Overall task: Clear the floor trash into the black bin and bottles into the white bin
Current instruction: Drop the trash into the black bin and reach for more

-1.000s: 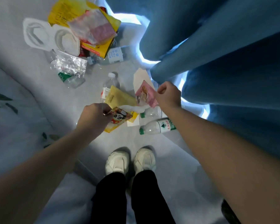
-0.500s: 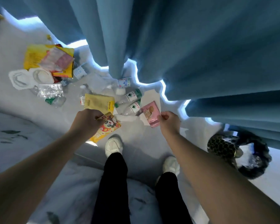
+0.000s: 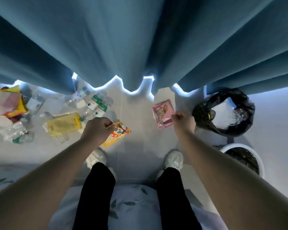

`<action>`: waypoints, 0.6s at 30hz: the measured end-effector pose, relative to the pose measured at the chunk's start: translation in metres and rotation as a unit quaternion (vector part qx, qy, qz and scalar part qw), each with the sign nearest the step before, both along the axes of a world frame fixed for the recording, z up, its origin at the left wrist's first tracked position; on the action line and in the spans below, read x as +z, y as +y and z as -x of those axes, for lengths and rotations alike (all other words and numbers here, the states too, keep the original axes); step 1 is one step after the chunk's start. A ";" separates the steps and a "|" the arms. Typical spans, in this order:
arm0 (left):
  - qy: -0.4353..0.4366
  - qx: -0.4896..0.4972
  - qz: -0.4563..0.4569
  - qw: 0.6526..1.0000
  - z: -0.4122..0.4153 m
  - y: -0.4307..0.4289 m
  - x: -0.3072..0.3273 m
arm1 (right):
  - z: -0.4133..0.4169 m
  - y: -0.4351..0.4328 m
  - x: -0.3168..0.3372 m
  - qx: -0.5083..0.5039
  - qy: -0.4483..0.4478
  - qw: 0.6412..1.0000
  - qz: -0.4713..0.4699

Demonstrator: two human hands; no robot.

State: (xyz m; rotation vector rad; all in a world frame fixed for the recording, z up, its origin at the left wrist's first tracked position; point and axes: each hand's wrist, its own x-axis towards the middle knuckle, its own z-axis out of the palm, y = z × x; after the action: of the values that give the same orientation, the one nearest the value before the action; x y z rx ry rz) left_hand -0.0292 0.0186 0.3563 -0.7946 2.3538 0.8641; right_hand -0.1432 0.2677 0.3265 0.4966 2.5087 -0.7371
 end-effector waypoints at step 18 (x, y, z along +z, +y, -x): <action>0.004 -0.156 -0.139 0.978 0.230 0.416 -0.045 | 0.068 0.388 -0.040 -0.307 -0.021 0.951 0.011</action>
State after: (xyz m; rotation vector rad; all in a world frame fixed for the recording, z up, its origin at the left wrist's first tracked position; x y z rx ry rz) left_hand -0.2596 0.4344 0.3118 -0.2979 2.2168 1.0266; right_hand -0.2112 0.6560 0.2868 1.3009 2.3011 -0.9553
